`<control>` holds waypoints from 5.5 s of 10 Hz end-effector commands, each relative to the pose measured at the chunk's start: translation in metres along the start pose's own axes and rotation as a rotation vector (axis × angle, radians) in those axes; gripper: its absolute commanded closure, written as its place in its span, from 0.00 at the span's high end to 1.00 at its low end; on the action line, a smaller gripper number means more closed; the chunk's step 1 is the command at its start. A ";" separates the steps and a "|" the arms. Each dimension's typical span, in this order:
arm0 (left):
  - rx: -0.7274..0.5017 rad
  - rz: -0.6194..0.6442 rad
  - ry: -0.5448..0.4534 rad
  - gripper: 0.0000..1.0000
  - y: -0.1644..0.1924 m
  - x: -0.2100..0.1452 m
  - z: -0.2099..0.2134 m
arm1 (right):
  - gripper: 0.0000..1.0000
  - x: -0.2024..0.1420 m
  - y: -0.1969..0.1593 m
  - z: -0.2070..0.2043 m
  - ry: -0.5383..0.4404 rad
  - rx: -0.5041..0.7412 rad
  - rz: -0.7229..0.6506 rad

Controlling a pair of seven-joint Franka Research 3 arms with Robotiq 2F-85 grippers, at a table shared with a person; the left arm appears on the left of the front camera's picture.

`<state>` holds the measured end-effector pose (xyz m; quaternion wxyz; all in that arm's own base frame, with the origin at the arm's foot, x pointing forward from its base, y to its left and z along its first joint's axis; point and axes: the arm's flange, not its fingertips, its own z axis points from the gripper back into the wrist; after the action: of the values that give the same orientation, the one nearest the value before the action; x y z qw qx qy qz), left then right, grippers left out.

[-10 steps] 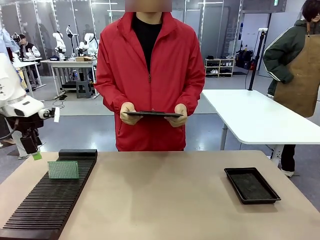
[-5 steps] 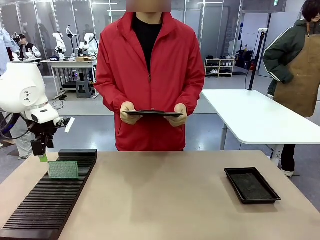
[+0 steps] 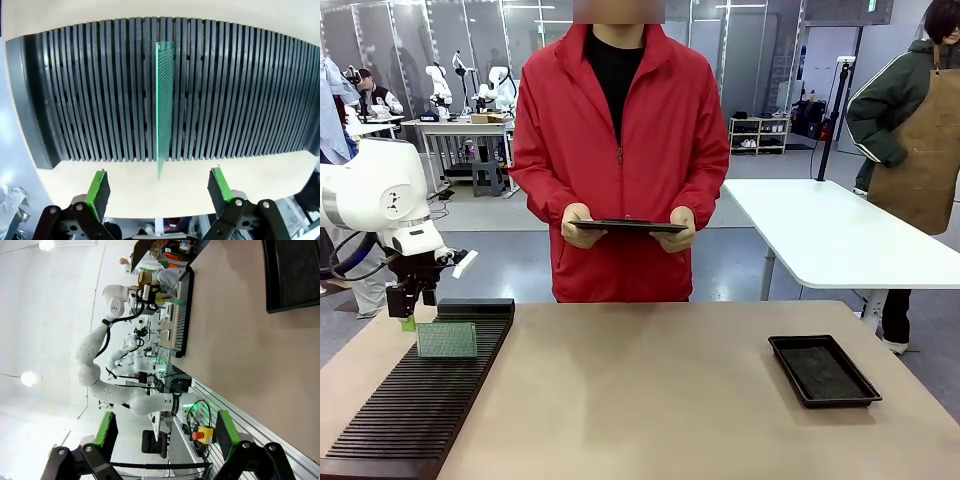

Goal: Inspect the PCB.
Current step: Pick up the Blank PCB and present it to the human.

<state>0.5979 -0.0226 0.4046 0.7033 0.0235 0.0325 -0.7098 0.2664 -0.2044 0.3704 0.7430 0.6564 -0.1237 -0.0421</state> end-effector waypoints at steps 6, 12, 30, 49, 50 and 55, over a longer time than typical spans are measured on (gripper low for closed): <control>-0.155 0.022 -0.032 1.00 0.025 0.002 -0.026 | 1.00 -0.003 0.000 0.000 0.003 0.004 0.003; -0.146 0.033 -0.057 0.00 0.016 -0.005 -0.038 | 1.00 -0.003 0.000 0.000 0.003 0.004 0.003; -0.128 0.334 -0.396 0.00 -0.021 -0.052 0.032 | 1.00 -0.003 0.000 0.000 0.003 0.004 0.003; -0.918 0.997 -1.175 0.03 -0.034 -0.035 -0.052 | 1.00 -0.003 0.000 0.000 0.003 0.004 0.003; -0.981 1.014 -1.200 0.03 -0.033 -0.028 -0.057 | 1.00 -0.003 0.000 0.000 0.003 0.004 0.003; -1.173 1.146 -1.267 0.03 -0.043 0.028 -0.074 | 1.00 -0.003 0.000 0.000 0.003 0.004 0.003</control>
<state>0.5558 -0.0366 0.3249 0.7302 -0.6813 -0.0170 -0.0483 0.2665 -0.2042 0.3703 0.7431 0.6564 -0.1233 -0.0421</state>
